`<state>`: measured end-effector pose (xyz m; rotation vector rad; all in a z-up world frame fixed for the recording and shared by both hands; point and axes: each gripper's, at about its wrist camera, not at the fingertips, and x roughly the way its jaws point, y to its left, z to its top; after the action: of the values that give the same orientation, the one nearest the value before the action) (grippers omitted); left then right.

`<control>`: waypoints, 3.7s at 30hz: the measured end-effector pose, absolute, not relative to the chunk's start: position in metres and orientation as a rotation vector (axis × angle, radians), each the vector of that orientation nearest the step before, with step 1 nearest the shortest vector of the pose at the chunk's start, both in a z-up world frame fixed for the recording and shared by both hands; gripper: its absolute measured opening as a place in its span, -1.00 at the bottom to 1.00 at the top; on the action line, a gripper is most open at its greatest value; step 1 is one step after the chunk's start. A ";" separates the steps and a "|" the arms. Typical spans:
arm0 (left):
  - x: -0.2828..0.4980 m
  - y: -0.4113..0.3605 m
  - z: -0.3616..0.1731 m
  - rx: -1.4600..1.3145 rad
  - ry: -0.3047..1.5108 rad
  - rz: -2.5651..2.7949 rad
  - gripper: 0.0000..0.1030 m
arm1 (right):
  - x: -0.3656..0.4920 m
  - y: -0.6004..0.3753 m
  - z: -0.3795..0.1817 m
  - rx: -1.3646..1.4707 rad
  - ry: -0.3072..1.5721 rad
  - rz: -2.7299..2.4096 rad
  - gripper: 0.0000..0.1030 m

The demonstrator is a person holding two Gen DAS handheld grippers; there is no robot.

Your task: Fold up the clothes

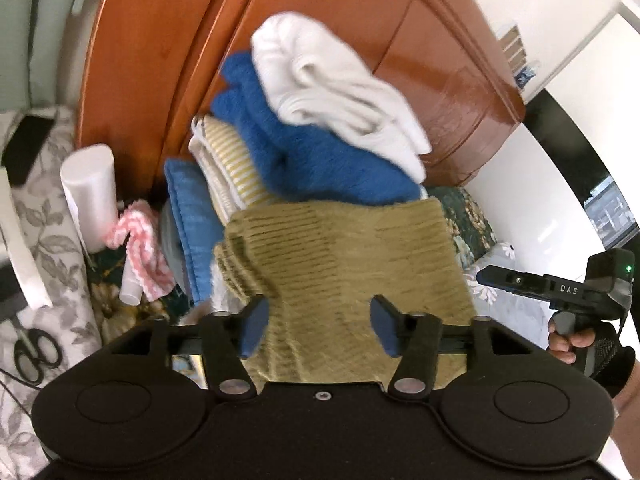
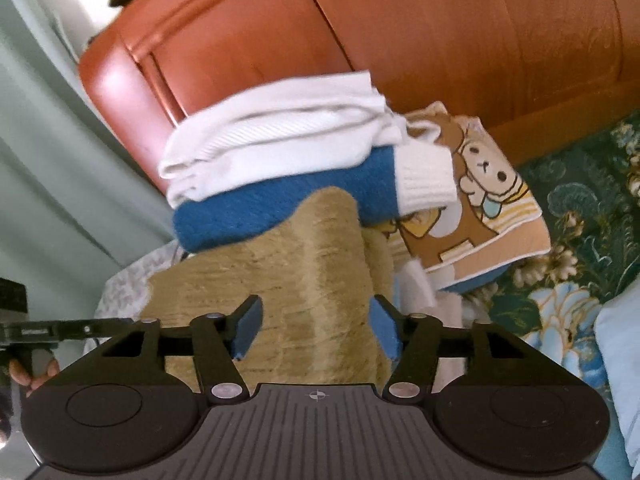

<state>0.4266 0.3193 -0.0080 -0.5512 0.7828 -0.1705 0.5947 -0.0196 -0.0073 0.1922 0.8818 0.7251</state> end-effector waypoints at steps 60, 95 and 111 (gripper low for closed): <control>0.030 0.008 -0.022 -0.438 0.986 -0.280 0.96 | 0.053 -0.214 0.005 0.141 0.834 0.340 0.99; -0.038 0.005 -0.001 -0.340 0.957 -0.263 0.96 | -0.049 -0.179 0.011 -0.054 0.889 0.262 0.99; -0.067 -0.094 -0.001 -0.317 0.933 -0.139 0.96 | -0.059 -0.272 0.002 -0.081 0.886 0.317 0.99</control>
<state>-0.0666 -0.0936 -0.0010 -0.3166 0.9333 -0.1395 -0.0589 -0.2716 0.0020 -0.0805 0.8865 0.3167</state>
